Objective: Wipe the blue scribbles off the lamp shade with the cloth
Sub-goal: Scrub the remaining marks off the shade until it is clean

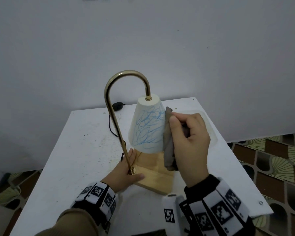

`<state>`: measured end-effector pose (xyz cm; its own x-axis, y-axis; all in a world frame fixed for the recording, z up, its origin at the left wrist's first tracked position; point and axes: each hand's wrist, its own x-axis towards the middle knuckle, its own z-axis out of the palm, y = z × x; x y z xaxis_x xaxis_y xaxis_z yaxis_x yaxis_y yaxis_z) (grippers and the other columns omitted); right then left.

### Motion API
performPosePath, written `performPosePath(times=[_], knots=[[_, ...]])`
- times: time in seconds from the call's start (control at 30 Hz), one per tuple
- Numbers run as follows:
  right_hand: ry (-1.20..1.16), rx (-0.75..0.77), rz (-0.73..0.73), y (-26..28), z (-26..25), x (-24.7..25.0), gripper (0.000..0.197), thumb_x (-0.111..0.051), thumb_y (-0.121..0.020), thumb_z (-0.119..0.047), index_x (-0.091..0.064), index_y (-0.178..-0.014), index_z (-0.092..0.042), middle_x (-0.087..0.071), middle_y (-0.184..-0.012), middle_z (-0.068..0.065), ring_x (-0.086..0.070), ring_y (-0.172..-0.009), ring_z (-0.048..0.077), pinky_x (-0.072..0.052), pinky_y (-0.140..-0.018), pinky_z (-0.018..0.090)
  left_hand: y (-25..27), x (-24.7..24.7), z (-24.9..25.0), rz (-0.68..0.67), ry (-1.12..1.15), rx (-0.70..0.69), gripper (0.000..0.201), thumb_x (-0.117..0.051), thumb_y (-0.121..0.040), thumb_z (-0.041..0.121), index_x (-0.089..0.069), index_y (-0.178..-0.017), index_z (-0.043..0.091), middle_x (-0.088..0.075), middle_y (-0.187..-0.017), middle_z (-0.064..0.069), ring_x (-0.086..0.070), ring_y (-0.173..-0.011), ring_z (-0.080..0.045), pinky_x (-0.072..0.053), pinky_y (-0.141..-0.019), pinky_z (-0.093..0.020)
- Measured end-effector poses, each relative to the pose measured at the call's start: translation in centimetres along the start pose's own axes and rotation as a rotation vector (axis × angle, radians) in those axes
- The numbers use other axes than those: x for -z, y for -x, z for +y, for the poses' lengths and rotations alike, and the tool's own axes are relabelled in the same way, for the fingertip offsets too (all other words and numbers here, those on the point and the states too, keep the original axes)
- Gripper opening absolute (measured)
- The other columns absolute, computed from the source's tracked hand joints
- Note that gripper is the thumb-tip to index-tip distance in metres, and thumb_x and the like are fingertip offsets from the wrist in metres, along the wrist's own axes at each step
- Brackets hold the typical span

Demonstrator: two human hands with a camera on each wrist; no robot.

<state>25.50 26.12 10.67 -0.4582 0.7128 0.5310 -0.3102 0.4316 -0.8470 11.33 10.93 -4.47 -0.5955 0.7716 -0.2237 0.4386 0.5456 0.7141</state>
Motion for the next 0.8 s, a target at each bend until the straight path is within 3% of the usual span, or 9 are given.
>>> performPosePath(times=[0.17,0.33,0.43,0.53,0.67,0.8], knots=[[0.041,0.068,0.047,2.4,1.2,0.2,0.010,-0.058,-0.087,-0.012,-0.066,-0.093,-0.014,-0.054,-0.083,0.000,-0.052,-0.080,-0.003,-0.038,-0.072,0.005,-0.1,0.1,0.2,-0.015,-0.002,0.001,0.110,-0.061,-0.067,0.070,0.003,-0.149,0.036,0.007,-0.157,0.019,0.002,-0.144,-0.002,-0.014,-0.120,-0.042],[0.139,-0.012,0.070,-0.4,3.2,0.2,0.013,-0.056,-0.087,-0.011,-0.061,-0.078,-0.019,-0.052,-0.076,-0.005,-0.049,-0.071,-0.002,-0.037,-0.066,0.008,0.4,0.3,1.5,-0.019,-0.039,0.051,0.101,-0.066,-0.081,0.048,0.005,-0.150,0.025,0.010,-0.155,0.014,0.006,-0.144,-0.006,-0.006,-0.120,-0.032],[0.141,-0.038,0.041,-2.2,2.7,-0.2,0.017,-0.058,-0.087,-0.007,-0.060,-0.075,-0.018,-0.053,-0.076,-0.005,-0.049,-0.071,-0.001,-0.038,-0.066,0.009,0.3,0.1,1.0,-0.025,-0.014,0.029,0.108,-0.064,-0.072,0.061,0.002,-0.150,0.028,0.009,-0.156,0.015,0.004,-0.144,-0.005,-0.008,-0.120,-0.035],[0.089,0.055,0.049,-2.3,0.9,-0.8,0.011,-0.057,-0.087,-0.008,-0.063,-0.080,-0.015,-0.054,-0.079,-0.005,-0.050,-0.074,-0.002,-0.037,-0.068,0.006,0.2,0.1,0.7,-0.012,0.000,0.029,0.113,-0.059,-0.063,0.070,0.000,-0.151,0.030,0.004,-0.157,0.017,0.000,-0.144,-0.003,-0.013,-0.120,-0.038],[0.028,0.115,0.051,0.6,0.3,-0.6,0.010,-0.057,-0.086,-0.007,-0.066,-0.089,-0.010,-0.055,-0.084,0.001,-0.052,-0.080,-0.003,-0.039,-0.073,0.006,0.0,0.1,0.3,-0.011,-0.011,0.021,0.112,-0.060,-0.064,0.072,0.000,-0.150,0.034,0.003,-0.157,0.018,-0.001,-0.144,-0.004,-0.016,-0.119,-0.040],[0.074,0.057,0.055,1.4,2.5,0.5,0.011,-0.056,-0.087,-0.009,-0.063,-0.087,-0.017,-0.054,-0.081,-0.002,-0.052,-0.078,-0.003,-0.039,-0.071,0.006,0.1,0.2,0.7,-0.037,-0.011,0.025,0.108,-0.062,-0.071,0.065,0.005,-0.150,0.032,0.009,-0.157,0.017,0.004,-0.144,-0.004,-0.011,-0.120,-0.040]])
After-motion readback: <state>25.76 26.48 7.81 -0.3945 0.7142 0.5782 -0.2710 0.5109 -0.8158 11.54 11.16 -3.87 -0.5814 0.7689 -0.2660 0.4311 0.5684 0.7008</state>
